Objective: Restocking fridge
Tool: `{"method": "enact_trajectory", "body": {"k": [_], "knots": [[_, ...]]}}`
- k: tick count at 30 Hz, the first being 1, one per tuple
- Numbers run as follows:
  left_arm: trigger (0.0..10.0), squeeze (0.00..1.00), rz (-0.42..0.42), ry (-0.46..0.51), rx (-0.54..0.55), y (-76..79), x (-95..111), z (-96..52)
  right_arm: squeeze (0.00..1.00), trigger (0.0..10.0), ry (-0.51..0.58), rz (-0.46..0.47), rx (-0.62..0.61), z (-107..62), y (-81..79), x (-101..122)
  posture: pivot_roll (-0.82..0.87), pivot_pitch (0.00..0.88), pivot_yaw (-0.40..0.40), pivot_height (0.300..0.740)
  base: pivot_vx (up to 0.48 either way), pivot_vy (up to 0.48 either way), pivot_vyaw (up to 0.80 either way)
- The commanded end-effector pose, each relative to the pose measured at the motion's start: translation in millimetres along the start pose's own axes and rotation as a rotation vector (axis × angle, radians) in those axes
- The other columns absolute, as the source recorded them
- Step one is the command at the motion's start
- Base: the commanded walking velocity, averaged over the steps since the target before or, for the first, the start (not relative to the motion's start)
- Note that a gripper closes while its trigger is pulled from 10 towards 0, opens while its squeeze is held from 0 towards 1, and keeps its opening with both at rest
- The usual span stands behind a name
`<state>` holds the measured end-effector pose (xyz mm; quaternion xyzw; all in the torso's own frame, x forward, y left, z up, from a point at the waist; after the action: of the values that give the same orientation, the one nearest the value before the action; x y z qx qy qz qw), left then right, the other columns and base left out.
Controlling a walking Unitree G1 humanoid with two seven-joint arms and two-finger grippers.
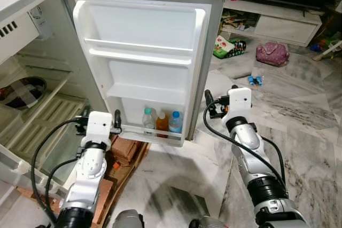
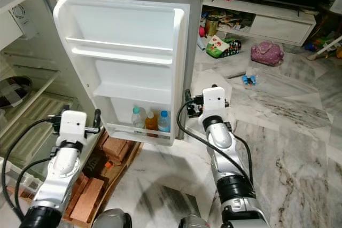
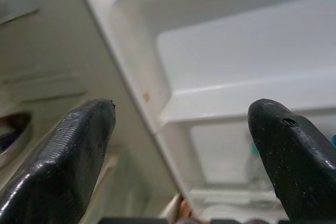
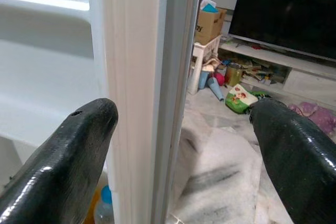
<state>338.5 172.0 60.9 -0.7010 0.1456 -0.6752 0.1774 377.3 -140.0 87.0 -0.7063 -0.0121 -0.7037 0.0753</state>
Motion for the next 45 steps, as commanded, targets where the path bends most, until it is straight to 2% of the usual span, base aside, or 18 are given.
{"method": "enact_trajectory", "body": {"k": [1, 2, 4, 25, 33, 39, 45], "knots": [[10.0, 0.00, 0.005, 0.009, -0.044, 15.7, 1.7, 1.7, 0.00, 10.0, -0.003, 0.017, -0.030, -1.4, 6.2, -4.4, 0.12, 0.000, -0.048, 0.740, 0.000, -0.307, 0.00], [10.0, 0.00, 0.011, 0.010, -0.071, 23.7, 1.7, 2.2, 0.00, 10.0, -0.023, 0.019, -0.038, -3.9, 7.7, -11.6, 0.11, 0.000, -0.045, 0.740, 0.000, -0.315, 0.00], [10.0, 0.00, 0.012, 0.020, -0.082, 26.6, 4.9, 3.1, 0.00, 10.0, -0.029, 0.020, -0.039, -5.7, 7.0, -15.1, 0.10, 0.000, -0.034, 0.740, 0.000, -0.366, 0.00], [10.0, 0.00, 0.011, 0.003, -0.093, 30.1, -1.2, 0.7, 0.00, 10.0, -0.017, 0.001, -0.017, -8.0, 1.2, -16.7, 0.10, 0.010, -0.029, 0.740, 0.000, -0.385, 0.00], [10.0, 0.00, 0.019, -0.045, 0.003, 12.2, -4.8, 15.6, 0.00, 10.0, -0.016, -0.001, 0.002, -11.9, -1.2, -17.8, 0.09, 0.016, -0.027, 0.740, 0.137, -0.144, 0.00], [10.0, 0.00, 0.011, -0.099, 0.087, -6.0, -11.2, 23.5, 0.00, 10.0, -0.021, 0.000, 0.003, -15.2, 3.3, -19.2, 0.08, 0.020, -0.018, 0.740, 0.229, 0.364, 0.00], [10.0, 0.00, 0.018, -0.111, 0.088, -4.8, -15.0, 21.7, 0.00, 10.0, -0.024, 0.001, 0.006, -15.5, 1.6, -19.7, 0.08, 0.022, -0.018, 0.740, 0.000, 0.459, 0.00]]}}
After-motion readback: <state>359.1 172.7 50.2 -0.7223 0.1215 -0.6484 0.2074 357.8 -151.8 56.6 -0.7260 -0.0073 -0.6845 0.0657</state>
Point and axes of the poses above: a point about 5 cm out from each wrist's last joint towards the gripper, its own z axis pointing out of the wrist towards the gripper, its own x axis along the axis of the wrist's last joint, y = z × x, the point moved 6 cm from there along z, pointing out of the wrist towards the gripper, and after that the axes turned 9 degrees about z, right-handed, at the moved point
